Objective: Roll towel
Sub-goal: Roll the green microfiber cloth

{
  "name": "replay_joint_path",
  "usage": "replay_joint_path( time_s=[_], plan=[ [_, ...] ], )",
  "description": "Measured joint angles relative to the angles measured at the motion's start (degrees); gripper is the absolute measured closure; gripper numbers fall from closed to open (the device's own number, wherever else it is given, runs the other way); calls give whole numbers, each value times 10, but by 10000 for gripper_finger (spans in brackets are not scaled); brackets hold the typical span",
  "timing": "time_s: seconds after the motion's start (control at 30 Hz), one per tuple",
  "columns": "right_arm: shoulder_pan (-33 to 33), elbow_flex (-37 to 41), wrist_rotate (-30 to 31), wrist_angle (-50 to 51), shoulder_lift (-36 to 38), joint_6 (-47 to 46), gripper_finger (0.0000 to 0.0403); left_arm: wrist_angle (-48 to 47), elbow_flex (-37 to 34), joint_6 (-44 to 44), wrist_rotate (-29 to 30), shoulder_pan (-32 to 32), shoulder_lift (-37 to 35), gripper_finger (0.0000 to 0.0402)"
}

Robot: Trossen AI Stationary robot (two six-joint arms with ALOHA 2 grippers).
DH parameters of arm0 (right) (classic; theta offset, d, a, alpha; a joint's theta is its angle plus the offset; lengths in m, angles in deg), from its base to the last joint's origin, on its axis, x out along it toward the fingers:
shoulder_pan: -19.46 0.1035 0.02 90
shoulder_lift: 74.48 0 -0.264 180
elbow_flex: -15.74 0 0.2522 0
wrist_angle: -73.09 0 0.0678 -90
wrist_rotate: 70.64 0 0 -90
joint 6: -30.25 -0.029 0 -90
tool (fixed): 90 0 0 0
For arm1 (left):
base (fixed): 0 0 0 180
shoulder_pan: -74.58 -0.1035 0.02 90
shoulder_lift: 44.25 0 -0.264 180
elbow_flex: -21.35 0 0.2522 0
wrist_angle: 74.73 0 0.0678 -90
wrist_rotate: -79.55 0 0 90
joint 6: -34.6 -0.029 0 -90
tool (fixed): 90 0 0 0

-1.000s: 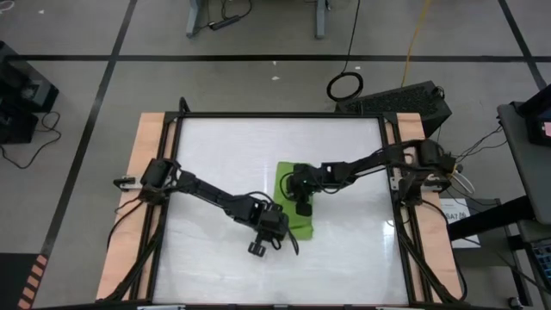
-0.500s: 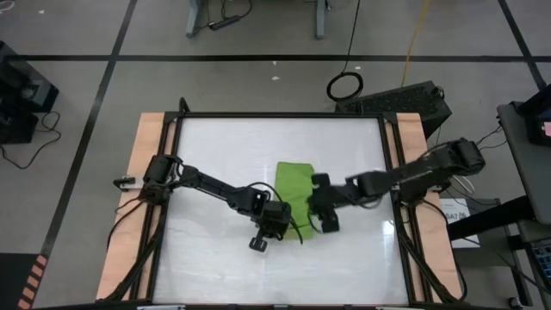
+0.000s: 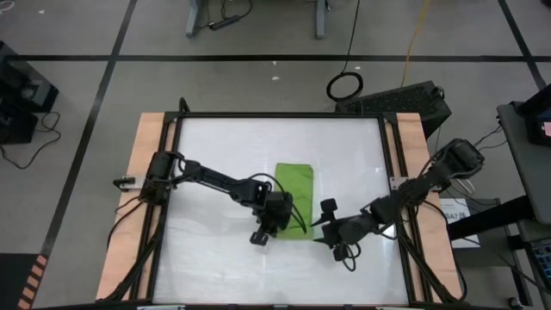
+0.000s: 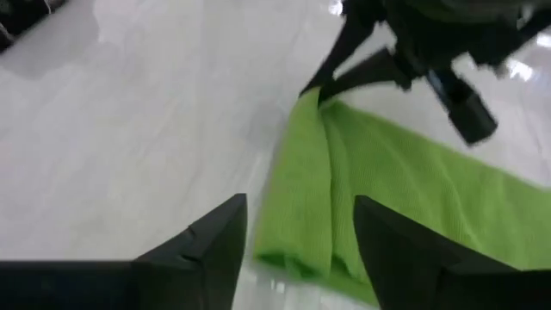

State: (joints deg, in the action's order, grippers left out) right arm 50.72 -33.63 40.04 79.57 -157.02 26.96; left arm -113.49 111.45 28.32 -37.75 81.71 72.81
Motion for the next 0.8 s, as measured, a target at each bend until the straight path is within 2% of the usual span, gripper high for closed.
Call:
replay_joint_path(
  time_s=[0.17, 0.3, 0.63, 0.8],
  plan=[
    [0, 16, -14, -93, -50, 23, 160, 1, 0, 10, -11, -5, 0, 392],
    [1, 16, -12, -116, -101, 11, 164, 0, 0, 15, -26, -8, 0, 392],
    [3, 15, 46, -146, -175, -50, 220, -9, 0, 16, -50, -12, 4, 392],
    [0, 14, 30, -148, -189, -115, 286, -10, 1, 15, -70, -12, 17, 388]
  ],
)
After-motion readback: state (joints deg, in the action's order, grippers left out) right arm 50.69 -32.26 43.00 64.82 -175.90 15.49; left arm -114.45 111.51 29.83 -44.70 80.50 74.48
